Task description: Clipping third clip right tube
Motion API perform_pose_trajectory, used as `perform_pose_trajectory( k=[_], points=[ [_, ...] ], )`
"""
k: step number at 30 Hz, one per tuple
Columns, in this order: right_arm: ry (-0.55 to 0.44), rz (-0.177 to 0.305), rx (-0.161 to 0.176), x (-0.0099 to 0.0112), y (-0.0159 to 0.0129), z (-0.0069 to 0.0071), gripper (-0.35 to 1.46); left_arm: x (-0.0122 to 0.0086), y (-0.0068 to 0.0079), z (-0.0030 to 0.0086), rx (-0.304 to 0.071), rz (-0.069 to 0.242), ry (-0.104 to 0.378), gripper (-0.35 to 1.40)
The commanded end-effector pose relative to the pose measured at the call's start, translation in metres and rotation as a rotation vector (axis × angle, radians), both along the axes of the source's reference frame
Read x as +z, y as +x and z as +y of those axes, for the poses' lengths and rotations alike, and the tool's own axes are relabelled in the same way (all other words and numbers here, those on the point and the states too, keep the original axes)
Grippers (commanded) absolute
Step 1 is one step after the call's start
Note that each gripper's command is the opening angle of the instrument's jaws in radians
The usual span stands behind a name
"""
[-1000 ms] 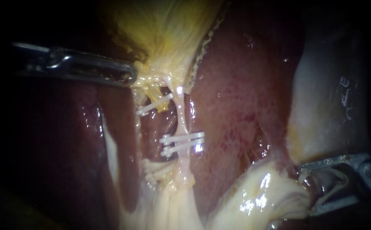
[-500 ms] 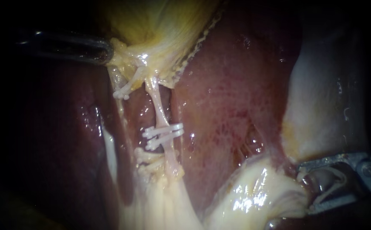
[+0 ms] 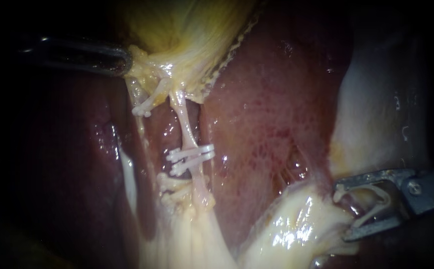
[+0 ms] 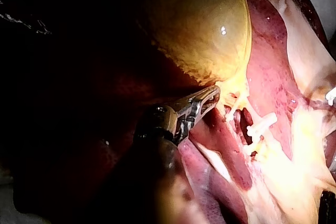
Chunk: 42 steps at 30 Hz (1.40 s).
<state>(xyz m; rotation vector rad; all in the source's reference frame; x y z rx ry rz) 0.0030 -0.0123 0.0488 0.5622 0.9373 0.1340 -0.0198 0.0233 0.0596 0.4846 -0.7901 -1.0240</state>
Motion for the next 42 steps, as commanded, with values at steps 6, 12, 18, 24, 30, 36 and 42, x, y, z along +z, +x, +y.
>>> perform_pose_trajectory(
  k=[6, 12, 18, 24, 30, 36, 42],
  points=[
    [0.022, 0.010, 0.037, 0.0006, 0.0026, 0.0008, 0.50, 0.0000, 0.0000, 0.0000, 0.000, 0.000, 0.000, -0.35],
    [0.061, -0.013, 0.072, 0.0011, 0.0047, 0.0015, 0.50, 0.0000, 0.0000, 0.0000, 0.000, 0.000, 0.000, -0.35],
    [0.091, -0.033, 0.100, 0.0017, 0.0064, 0.0022, 0.50, 0.0000, 0.0000, -0.0001, 0.000, 0.000, -0.001, -0.35],
    [0.114, -0.054, 0.132, 0.0026, 0.0087, 0.0033, 0.50, 0.0001, -0.0001, -0.0001, 0.000, 0.001, -0.001, -0.35],
    [0.166, -0.073, 0.155, 0.0034, 0.0108, 0.0045, 0.50, 0.0001, -0.0001, -0.0001, 0.000, 0.001, -0.001, -0.35],
    [0.244, -0.099, 0.170, 0.0041, 0.0124, 0.0056, 0.50, 0.0001, -0.0001, -0.0001, 0.000, 0.001, -0.001, -0.35],
    [0.339, -0.112, 0.149, 0.0052, 0.0139, 0.0066, 0.48, 0.0001, -0.0001, -0.0002, -0.001, 0.001, -0.001, -0.35]
  ],
)
